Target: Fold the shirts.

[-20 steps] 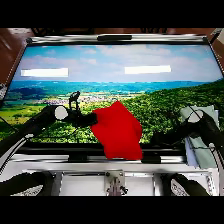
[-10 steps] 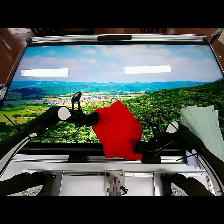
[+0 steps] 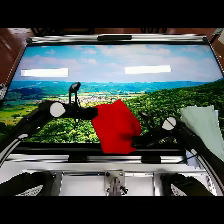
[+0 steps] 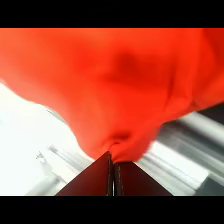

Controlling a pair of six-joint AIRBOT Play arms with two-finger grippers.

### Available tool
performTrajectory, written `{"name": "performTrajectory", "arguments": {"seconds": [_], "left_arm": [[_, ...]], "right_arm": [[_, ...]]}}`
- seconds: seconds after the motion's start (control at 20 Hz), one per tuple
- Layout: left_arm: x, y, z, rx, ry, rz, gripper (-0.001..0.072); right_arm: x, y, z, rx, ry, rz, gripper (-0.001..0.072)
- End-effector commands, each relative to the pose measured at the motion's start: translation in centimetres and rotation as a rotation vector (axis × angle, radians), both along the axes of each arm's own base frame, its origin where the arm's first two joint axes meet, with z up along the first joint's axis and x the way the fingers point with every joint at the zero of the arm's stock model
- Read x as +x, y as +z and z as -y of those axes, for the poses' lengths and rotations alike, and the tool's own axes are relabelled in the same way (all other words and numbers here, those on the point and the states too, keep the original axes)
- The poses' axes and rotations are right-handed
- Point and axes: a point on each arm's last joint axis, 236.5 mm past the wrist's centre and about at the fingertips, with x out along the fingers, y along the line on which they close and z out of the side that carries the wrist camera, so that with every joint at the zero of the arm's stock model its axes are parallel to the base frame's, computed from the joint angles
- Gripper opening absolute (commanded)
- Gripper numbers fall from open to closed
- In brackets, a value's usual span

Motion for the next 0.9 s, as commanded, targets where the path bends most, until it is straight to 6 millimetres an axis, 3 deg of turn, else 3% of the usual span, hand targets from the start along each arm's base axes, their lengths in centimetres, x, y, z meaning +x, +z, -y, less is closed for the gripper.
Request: {"name": "performTrajectory", "arguments": {"seconds": [0.0,0.1,0.2,0.25,0.3,0.35,0.4,0.5,0.6,0.7,0.85], "left_arm": [[2.8,12.6,-1.8,0.078,-0.1,0.366,0.0033],[2.8,25.9,-2.7,-0.013,-0.056,0.653,0.0033],[-0.5,39.4,-4.3,-0.171,-0.002,0.927,0.0034],[-3.1,44.9,-5.4,-0.254,0.015,1.038,0.0034],[-6.0,49.6,-6.6,-0.327,0.027,1.13,0.0034],[-8.4,52.6,-7.9,-0.368,0.036,1.199,0.0034],[-10.5,54.9,-9.1,-0.396,0.044,1.256,0.0034],[-12.5,56.0,-10.2,-0.412,0.047,1.289,0.0034],[-11.7,53.0,-9.3,-0.339,0.006,1.186,0.0034],[-9.0,47.2,-8.0,-0.196,-0.046,1.004,0.0034],[-4.4,36.6,-6.3,0.058,-0.156,0.731,0.0034]], "right_arm": [[4.7,11.3,-0.3,0.035,0.084,0.393,0.0059],[7.5,22.6,0.1,0.069,0.042,0.737,0.0059],[7.9,34.9,0.7,0.163,-0.062,1.052,0.0059],[7.3,40.0,1.1,0.219,-0.115,1.174,0.0059],[6.4,44.8,1.7,0.279,-0.169,1.277,0.0059],[5.3,48.4,2.2,0.336,-0.213,1.351,0.0059],[4.6,50.5,2.4,0.378,-0.24,1.39,0.0059],[4.1,52.0,2.6,0.427,-0.285,1.383,0.0059],[4.8,49.6,1.9,0.405,-0.27,1.273,0.0059],[5.5,44.2,0.7,0.312,-0.187,1.081,0.0059],[5.2,32.1,0.1,0.121,-0.028,0.684,0.0059]]}}
